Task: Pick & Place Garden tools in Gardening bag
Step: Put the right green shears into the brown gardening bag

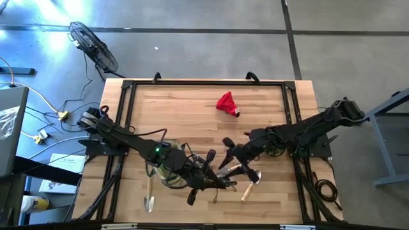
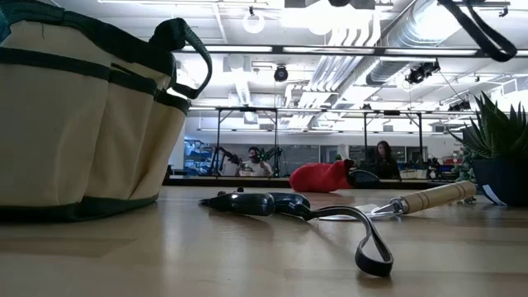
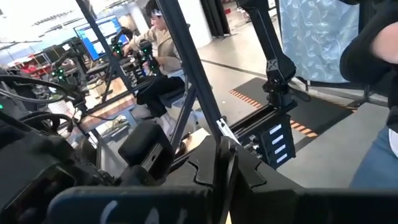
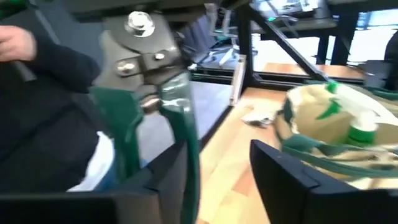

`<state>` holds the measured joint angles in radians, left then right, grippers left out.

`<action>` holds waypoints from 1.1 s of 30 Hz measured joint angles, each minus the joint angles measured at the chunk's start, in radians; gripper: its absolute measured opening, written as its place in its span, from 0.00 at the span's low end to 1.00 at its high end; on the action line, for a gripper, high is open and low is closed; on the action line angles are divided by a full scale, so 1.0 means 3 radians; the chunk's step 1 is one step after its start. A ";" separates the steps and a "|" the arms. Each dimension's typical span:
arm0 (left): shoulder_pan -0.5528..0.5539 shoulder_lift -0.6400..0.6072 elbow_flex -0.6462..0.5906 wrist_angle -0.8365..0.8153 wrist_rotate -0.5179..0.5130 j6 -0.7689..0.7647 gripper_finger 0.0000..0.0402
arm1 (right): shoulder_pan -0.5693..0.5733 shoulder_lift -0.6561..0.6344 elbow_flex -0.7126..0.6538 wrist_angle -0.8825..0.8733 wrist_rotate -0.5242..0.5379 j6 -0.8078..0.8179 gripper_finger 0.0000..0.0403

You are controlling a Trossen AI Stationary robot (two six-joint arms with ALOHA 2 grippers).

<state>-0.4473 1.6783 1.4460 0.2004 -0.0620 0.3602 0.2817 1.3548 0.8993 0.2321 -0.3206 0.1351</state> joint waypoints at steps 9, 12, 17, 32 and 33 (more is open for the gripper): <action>-0.0260 -0.0167 -0.0004 -0.0356 -0.0855 -0.0320 0.00 | -0.0028 -0.0056 -0.0004 -0.0541 0.0841 -0.0010 0.58; -0.0403 -0.0276 -0.0001 -0.0655 -0.1379 -0.0484 0.00 | -0.0022 -0.0061 -0.0001 -0.0627 0.0989 -0.0004 0.58; -0.0637 -0.0436 -0.0001 -0.1171 -0.2087 -0.0696 0.00 | -0.0024 -0.0061 -0.0001 -0.0678 0.0988 -0.0001 0.57; -0.0957 -0.0970 0.0003 -0.3029 -0.3654 -0.2254 0.01 | -0.0024 -0.0061 -0.0003 -0.0859 0.0975 -0.0001 0.57; -0.0953 -0.0995 0.0003 -0.3244 -0.3654 -0.2472 0.01 | -0.0024 -0.0061 -0.0003 -0.0861 0.0975 -0.0001 0.57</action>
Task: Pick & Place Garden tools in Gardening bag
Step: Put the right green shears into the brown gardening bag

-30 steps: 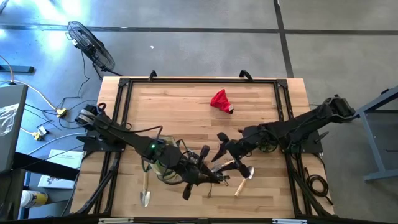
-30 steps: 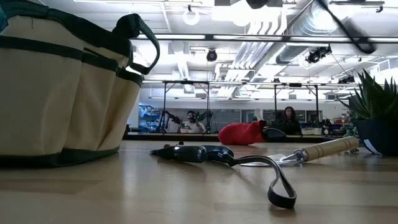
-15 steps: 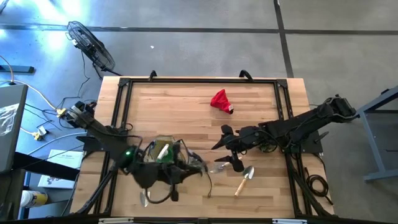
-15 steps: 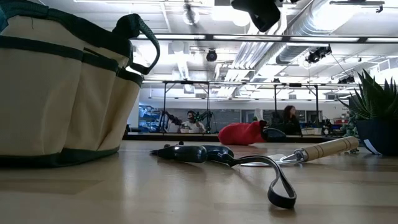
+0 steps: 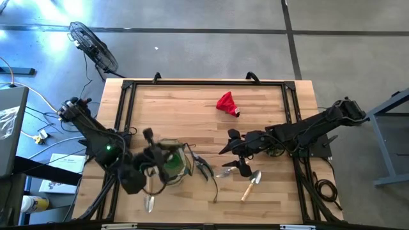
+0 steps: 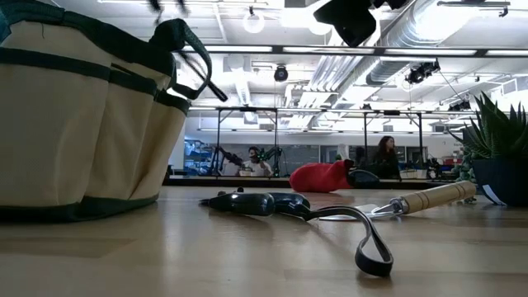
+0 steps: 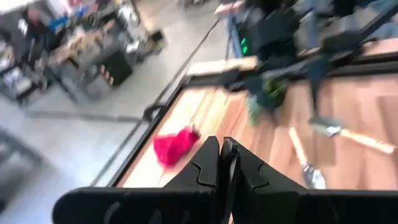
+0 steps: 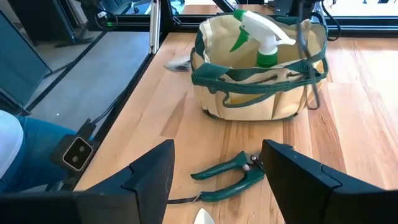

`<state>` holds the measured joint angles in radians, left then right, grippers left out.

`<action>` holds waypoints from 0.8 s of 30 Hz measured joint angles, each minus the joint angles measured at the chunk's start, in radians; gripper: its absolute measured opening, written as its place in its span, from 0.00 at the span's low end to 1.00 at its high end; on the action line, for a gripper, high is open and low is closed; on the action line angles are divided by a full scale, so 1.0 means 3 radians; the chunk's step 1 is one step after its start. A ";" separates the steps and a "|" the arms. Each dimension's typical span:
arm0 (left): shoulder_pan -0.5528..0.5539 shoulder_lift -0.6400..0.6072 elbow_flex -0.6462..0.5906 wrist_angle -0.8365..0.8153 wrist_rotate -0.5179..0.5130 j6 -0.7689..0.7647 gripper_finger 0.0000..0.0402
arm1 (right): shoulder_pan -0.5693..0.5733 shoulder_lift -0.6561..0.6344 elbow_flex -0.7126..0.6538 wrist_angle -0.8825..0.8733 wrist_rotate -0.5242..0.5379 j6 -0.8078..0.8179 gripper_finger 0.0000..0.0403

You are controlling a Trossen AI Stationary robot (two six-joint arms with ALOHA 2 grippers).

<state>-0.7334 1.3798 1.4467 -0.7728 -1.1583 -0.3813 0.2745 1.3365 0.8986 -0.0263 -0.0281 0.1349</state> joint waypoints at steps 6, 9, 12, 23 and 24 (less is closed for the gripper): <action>0.0076 -0.0032 -0.0001 -0.0908 0.0200 -0.0947 0.01 | 0.0000 0.0000 0.0000 -0.0050 0.0000 0.0001 0.57; 0.0064 -0.0034 -0.0001 -0.1032 0.0279 -0.1171 0.01 | 0.0000 0.0000 0.0000 -0.0067 -0.0001 0.0001 0.57; 0.0063 -0.0033 -0.0001 -0.1123 0.0380 -0.1356 0.01 | 0.0000 0.0001 0.0000 -0.0067 -0.0001 0.0000 0.57; 0.0064 -0.0006 -0.0004 -0.1790 0.0513 -0.2097 0.01 | 0.0000 0.0093 0.0000 -0.0077 -0.0001 -0.0010 0.57; 0.0065 -0.0005 -0.0004 -0.1857 0.0512 -0.2157 0.01 | 0.0001 0.0108 0.0000 -0.0079 -0.0002 -0.0010 0.57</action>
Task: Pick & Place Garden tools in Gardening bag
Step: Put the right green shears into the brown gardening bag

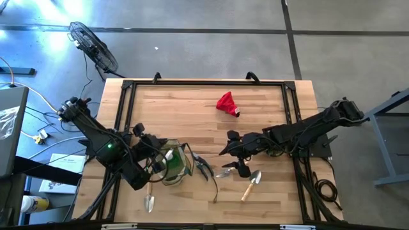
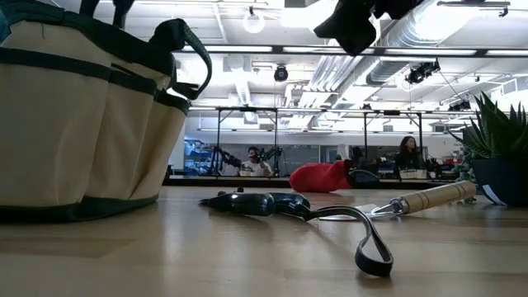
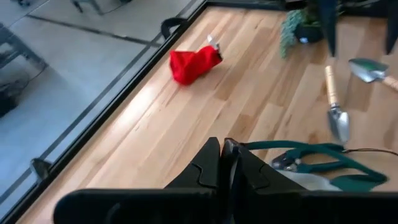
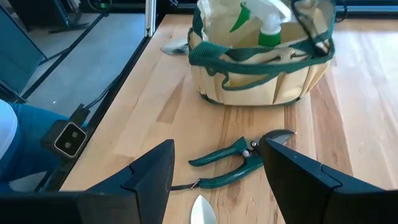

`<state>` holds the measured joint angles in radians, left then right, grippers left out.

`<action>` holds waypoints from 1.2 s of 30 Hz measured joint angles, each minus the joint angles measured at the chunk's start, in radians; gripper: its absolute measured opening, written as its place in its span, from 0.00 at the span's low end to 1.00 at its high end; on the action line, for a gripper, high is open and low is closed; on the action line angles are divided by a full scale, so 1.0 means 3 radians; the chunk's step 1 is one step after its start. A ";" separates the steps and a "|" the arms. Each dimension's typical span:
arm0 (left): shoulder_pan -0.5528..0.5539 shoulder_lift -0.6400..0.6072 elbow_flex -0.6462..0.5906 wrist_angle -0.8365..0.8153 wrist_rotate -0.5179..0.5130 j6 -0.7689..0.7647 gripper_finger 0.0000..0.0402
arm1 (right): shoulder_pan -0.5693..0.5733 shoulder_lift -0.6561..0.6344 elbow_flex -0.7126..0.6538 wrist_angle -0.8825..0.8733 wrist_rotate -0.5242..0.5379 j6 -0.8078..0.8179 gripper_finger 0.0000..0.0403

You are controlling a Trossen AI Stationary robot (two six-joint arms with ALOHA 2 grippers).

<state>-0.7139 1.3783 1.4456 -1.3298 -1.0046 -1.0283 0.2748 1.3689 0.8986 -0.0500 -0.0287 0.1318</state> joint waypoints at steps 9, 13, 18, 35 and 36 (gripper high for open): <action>0.0003 0.0002 -0.0378 -0.0015 -0.0063 -0.0379 0.01 | -0.0001 0.0083 -0.0001 -0.0003 -0.0004 0.0008 0.57; 0.0003 0.0003 -0.0570 0.0188 -0.0127 -0.0426 0.01 | -0.0002 0.0099 -0.0001 0.0005 0.0002 0.0008 0.57; 0.0003 -0.0008 -0.0574 0.0452 -0.0179 -0.0170 0.01 | -0.0002 0.0101 0.0000 0.0035 0.0002 0.0008 0.57; 0.0499 -0.0180 -0.0676 0.1500 0.0387 0.1335 0.01 | -0.0009 0.0101 -0.0001 0.0080 0.0003 0.0017 0.57; 0.0526 -0.0199 -0.0718 0.1670 0.0530 0.1460 0.01 | -0.0009 0.0101 0.0000 0.0080 0.0002 0.0027 0.57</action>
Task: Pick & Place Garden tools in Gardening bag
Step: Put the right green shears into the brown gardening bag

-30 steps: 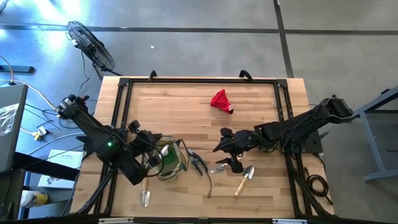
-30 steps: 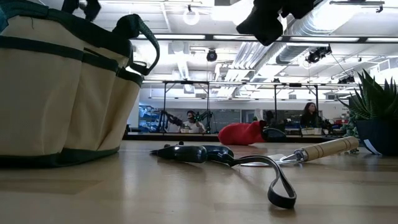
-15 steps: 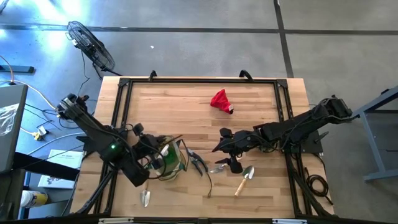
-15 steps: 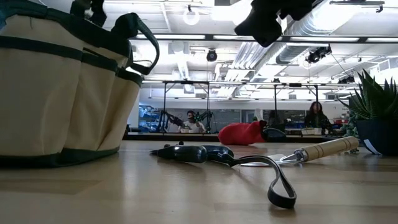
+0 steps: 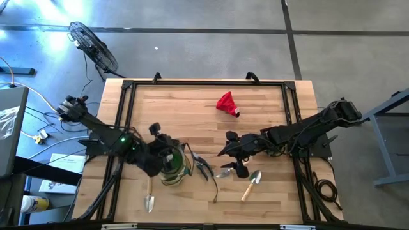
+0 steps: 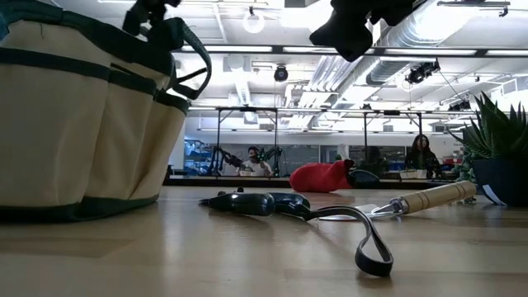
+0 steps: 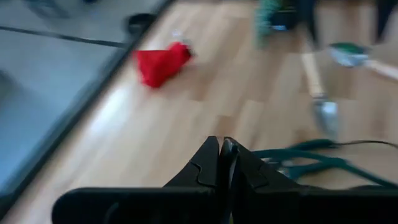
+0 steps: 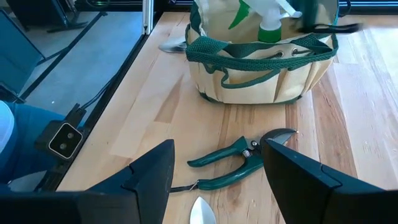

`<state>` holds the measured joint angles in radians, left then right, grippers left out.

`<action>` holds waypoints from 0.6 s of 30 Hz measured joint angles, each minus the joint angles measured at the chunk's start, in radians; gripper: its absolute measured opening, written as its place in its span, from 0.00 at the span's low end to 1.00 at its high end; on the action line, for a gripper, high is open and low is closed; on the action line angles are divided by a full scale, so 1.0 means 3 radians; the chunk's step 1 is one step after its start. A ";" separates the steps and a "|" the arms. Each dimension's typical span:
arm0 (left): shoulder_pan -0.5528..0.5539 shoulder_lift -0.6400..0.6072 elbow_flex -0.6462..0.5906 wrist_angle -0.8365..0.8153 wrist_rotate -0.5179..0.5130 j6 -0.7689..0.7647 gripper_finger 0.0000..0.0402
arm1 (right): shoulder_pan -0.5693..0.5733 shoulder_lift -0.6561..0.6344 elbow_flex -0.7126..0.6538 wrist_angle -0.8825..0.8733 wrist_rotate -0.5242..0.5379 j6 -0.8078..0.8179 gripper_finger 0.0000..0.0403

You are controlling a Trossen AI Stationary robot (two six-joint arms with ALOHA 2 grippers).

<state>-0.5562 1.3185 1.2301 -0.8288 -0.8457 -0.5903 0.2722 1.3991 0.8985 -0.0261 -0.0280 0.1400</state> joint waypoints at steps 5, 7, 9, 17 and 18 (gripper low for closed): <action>0.0071 -0.0055 -0.0192 0.0320 0.0199 0.0205 0.01 | 0.0000 0.0000 -0.0001 -0.0024 -0.0001 0.0046 0.57; 0.0069 -0.0110 -0.0295 0.0304 0.0202 0.0164 0.01 | 0.0003 -0.0001 0.0000 -0.0050 -0.0003 0.0050 0.57; 0.0067 -0.0191 -0.0383 0.0319 0.0173 0.0094 0.01 | 0.0003 -0.0001 0.0000 -0.0081 -0.0003 0.0058 0.57; 0.0068 -0.0817 -0.1129 0.0913 0.0007 0.0113 0.01 | 0.0015 -0.0001 -0.0001 -0.0075 -0.0010 0.0057 0.57; 0.0068 -0.0908 -0.1263 0.1053 0.0008 0.0125 0.01 | 0.0015 -0.0001 -0.0001 -0.0076 -0.0010 0.0055 0.57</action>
<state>-0.5358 1.0462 0.8513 -0.5130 -0.8432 -0.5529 0.2768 1.3987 0.8982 -0.0490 -0.0311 0.1566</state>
